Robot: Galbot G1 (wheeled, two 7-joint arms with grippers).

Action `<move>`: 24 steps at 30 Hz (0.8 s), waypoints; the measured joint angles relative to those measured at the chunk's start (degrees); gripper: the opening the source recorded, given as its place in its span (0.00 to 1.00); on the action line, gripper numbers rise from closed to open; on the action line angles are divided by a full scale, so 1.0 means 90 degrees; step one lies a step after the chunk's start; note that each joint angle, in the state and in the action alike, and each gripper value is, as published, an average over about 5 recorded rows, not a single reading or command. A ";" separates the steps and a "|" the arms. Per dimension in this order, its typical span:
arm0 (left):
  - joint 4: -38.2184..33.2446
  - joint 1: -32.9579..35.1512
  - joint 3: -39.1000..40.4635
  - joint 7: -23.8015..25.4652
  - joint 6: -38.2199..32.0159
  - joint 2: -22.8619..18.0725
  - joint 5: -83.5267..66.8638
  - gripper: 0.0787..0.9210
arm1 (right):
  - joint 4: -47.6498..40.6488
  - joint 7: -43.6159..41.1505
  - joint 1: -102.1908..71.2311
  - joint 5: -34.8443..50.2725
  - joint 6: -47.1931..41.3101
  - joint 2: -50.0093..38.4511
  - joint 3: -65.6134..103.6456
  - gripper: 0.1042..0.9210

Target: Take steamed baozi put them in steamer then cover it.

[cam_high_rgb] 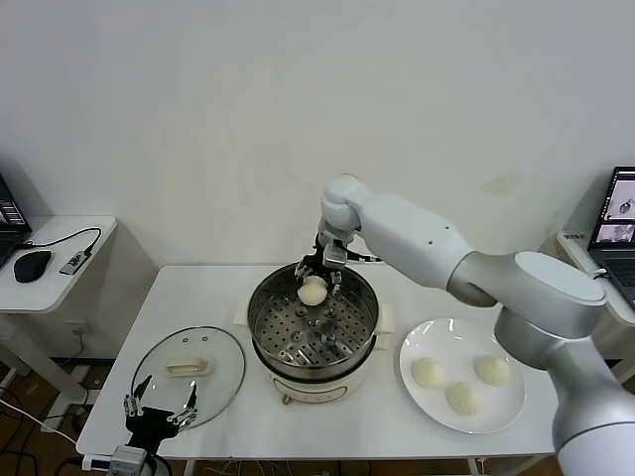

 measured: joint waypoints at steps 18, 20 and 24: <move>-0.0027 -0.0003 0.0030 0.0032 0.0081 0.0048 -0.0065 0.88 | 0.2100 -0.0616 0.0927 0.2126 -0.2838 -0.1810 -0.0101 0.88; -0.0024 -0.0007 0.0046 0.0037 0.0101 0.0072 -0.0069 0.88 | 0.2383 -0.0749 0.1051 0.2403 -0.3441 -0.2174 -0.0109 0.88; -0.0024 -0.0008 0.0083 0.0036 0.0126 0.0132 -0.0091 0.88 | 0.2914 -0.1061 0.1184 0.2815 -0.4663 -0.2941 -0.0081 0.88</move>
